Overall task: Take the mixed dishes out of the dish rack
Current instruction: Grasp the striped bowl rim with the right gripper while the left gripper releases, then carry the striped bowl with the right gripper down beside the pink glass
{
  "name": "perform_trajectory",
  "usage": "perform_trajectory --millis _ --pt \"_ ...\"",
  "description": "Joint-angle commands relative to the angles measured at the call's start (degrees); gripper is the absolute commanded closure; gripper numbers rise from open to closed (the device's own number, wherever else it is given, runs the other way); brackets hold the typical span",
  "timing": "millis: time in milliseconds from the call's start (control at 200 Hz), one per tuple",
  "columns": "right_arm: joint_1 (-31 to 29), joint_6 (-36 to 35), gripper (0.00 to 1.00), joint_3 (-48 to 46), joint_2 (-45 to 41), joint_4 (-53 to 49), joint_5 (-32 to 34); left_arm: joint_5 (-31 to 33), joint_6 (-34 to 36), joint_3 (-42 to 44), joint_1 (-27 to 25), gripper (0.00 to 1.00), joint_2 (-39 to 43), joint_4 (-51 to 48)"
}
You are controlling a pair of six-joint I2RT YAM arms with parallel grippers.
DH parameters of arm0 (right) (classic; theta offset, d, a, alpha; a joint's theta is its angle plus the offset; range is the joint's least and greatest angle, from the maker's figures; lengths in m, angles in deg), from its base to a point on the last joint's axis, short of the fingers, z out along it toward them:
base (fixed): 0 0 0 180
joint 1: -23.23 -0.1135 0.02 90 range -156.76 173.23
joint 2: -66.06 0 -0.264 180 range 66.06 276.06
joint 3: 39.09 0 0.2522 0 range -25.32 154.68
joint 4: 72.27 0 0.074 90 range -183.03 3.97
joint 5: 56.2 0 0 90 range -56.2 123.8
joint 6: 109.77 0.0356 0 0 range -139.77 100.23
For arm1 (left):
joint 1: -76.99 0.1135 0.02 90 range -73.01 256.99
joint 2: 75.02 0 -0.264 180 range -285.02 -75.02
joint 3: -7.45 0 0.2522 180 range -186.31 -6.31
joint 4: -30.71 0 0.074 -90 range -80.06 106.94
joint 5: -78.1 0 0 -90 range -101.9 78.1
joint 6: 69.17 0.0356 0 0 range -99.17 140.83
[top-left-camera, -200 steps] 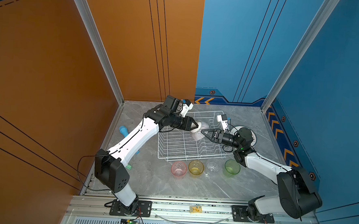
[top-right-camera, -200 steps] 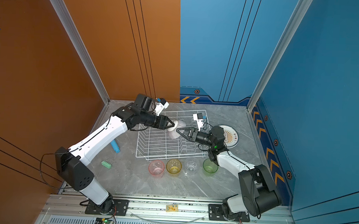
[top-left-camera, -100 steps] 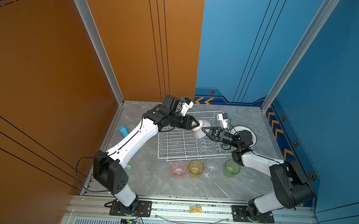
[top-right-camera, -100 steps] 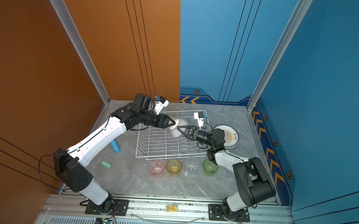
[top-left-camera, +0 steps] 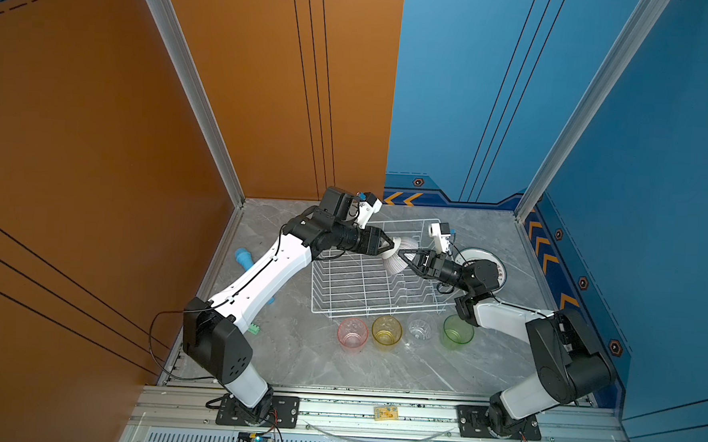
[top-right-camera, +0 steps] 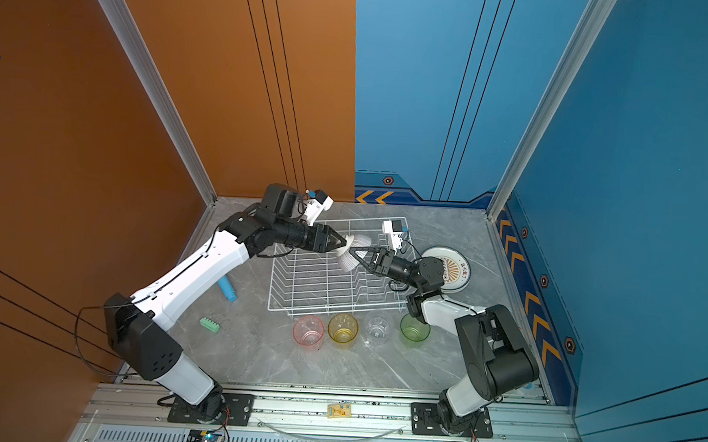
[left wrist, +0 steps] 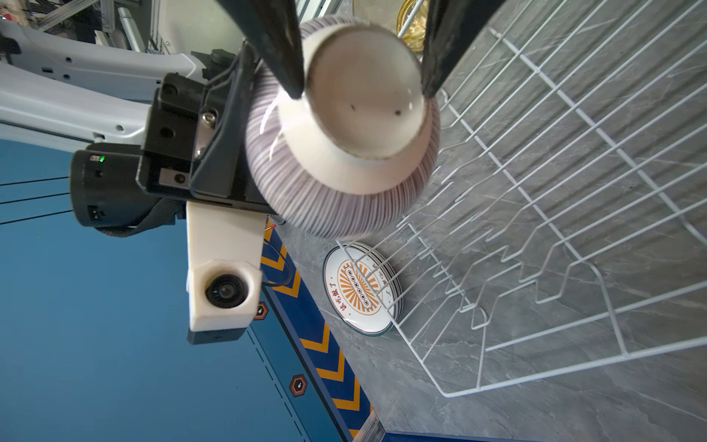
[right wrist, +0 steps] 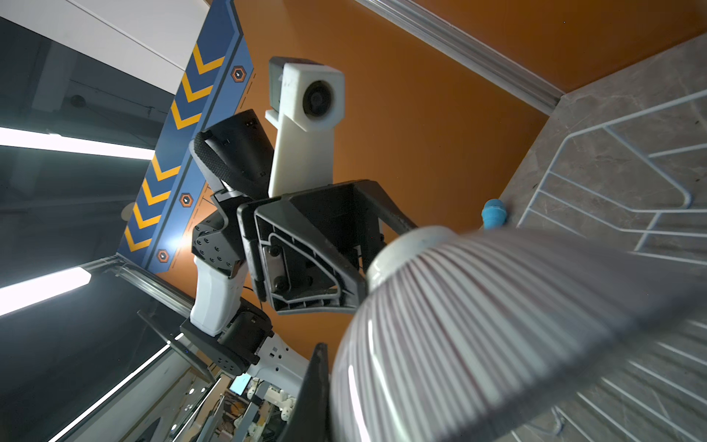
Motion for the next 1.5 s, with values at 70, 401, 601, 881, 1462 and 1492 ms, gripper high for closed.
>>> perform_trajectory --millis 70,401,601,881,1462,1492 --pt "-0.05 0.55 0.98 1.07 0.11 1.88 0.75 -1.26 0.30 0.12 -0.78 0.58 2.52 2.34" --pt "-0.15 0.64 1.00 1.62 -0.74 1.88 0.09 2.26 0.38 1.18 -0.51 0.50 4.51 2.28" --pt "-0.20 0.23 1.00 3.06 -1.53 -0.52 -1.17 8.54 0.61 4.01 0.85 0.43 8.26 0.78" --pt "-0.54 -7.60 1.00 5.48 -5.27 -15.14 -2.06 23.79 1.80 9.85 1.91 0.39 17.04 -4.78" --pt "-18.43 -66.76 1.00 32.01 -15.09 -103.04 18.03 33.58 1.96 23.95 12.62 0.35 32.80 -10.86" --pt "-20.91 -68.63 1.00 33.93 -14.44 -105.68 19.88 33.09 1.97 24.34 13.74 0.35 33.00 -10.94"
